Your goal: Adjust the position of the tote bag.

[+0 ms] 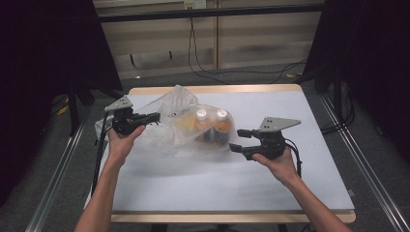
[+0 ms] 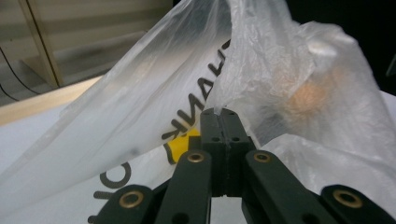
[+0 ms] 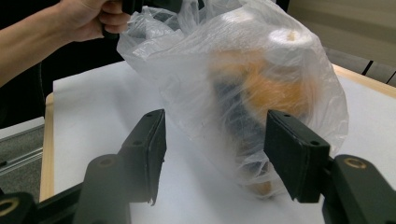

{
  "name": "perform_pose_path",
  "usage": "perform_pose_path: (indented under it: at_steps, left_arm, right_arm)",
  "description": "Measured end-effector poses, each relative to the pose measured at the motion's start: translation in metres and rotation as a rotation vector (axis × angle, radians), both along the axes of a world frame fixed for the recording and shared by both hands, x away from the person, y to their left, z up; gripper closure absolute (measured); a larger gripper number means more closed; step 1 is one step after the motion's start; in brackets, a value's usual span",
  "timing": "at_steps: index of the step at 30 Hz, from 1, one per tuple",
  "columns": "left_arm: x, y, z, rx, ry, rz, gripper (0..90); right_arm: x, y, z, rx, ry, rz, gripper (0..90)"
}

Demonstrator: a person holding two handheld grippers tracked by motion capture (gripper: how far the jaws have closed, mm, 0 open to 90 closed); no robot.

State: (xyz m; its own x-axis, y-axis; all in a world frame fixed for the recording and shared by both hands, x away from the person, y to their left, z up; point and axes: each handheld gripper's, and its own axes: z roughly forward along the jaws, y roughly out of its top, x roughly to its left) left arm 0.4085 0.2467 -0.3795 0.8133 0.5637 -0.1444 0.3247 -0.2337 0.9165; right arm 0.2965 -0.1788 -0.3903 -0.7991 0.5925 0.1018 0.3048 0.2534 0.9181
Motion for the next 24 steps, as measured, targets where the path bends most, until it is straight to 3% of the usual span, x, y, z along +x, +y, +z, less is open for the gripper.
perform_pose_path:
  at_steps: [8, 15, 17, 24]
  left_arm:
    - [-0.015, -0.015, 0.024, -0.033, -0.061, -0.074, 90.0]
    - [-0.026, -0.028, 0.038, -0.031, -0.108, -0.114, 90.0]
    - [-0.028, -0.031, 0.04, -0.057, -0.098, -0.135, 90.0]
    - [-0.029, -0.042, 0.045, -0.05, -0.096, -0.155, 90.0]
  right_arm:
    - [-0.001, -0.001, 0.004, 0.008, -0.014, -0.004, 40.8]
    - [-0.002, 0.002, 0.007, 0.009, -0.023, -0.001, 43.6]
    - [-0.001, 0.003, 0.008, 0.007, -0.024, 0.004, 44.0]
    - [0.003, 0.007, 0.011, 0.012, -0.04, 0.015, 43.5]
